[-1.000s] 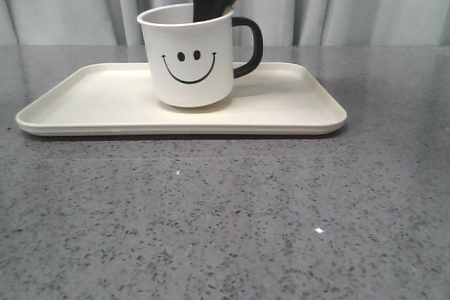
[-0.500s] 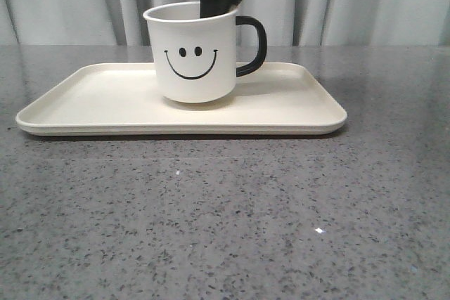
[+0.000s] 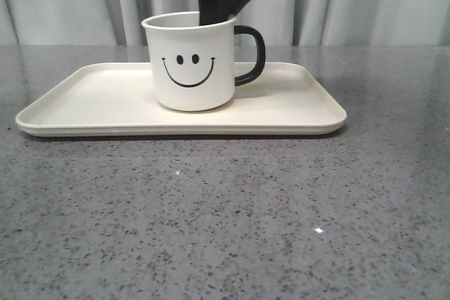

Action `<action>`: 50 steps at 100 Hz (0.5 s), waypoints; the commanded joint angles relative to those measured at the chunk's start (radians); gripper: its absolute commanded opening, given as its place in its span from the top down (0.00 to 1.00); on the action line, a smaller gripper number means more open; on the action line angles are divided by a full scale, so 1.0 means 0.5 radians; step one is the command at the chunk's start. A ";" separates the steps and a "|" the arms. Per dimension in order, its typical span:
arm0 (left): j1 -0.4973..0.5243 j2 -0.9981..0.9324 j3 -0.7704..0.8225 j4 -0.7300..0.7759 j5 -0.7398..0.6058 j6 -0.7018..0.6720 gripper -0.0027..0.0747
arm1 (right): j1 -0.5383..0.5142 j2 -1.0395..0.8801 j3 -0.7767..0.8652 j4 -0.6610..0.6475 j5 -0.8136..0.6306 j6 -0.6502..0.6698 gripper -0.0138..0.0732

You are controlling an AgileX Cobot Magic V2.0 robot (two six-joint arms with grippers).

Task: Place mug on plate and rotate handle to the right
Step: 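Lower the rotated mug back onto the tray with the right gripper, then open the right gripper and raise it away from the mug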

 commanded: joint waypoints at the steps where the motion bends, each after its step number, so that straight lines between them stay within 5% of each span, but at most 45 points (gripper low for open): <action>1: 0.004 -0.030 -0.039 0.011 -0.044 -0.020 0.99 | -0.009 -0.109 -0.064 0.019 -0.037 -0.006 0.92; 24: 0.004 -0.030 -0.039 0.011 -0.044 -0.020 0.99 | -0.009 -0.109 -0.064 0.019 -0.026 -0.006 0.89; 50: 0.004 -0.030 -0.039 0.011 -0.044 -0.020 0.99 | -0.009 -0.109 -0.064 0.019 -0.011 -0.006 0.66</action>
